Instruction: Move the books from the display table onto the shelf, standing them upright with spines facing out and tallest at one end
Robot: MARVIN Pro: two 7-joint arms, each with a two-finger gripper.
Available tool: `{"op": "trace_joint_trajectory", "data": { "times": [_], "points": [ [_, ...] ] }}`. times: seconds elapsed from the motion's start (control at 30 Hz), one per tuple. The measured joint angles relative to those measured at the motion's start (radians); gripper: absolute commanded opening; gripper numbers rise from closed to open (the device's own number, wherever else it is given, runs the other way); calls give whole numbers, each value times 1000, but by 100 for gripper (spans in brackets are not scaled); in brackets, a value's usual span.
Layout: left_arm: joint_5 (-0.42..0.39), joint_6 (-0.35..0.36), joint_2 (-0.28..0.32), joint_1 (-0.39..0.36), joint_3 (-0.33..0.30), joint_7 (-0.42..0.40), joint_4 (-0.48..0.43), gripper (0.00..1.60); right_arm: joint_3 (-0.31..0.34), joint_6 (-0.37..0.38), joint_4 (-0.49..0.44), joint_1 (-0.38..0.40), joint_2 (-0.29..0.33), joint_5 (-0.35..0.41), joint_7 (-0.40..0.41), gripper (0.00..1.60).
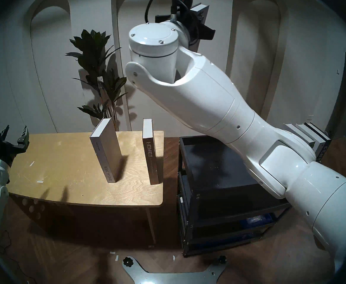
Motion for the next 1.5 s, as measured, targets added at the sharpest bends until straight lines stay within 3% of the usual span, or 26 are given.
{"op": "trace_joint_trajectory", "data": {
  "times": [0.2,0.63,1.2,1.5],
  "points": [
    [0,0,0,0,0,0,0,160,41,89,-63,-17,73,74,44,0],
    [0,0,0,0,0,0,0,160,124,296,-225,-79,230,227,255,0],
    [0,0,0,-1,0,0,0,160,356,552,-432,-214,428,351,518,0],
    [0,0,0,-1,0,0,0,160,492,585,-550,-331,529,355,556,0]
  ]
}}
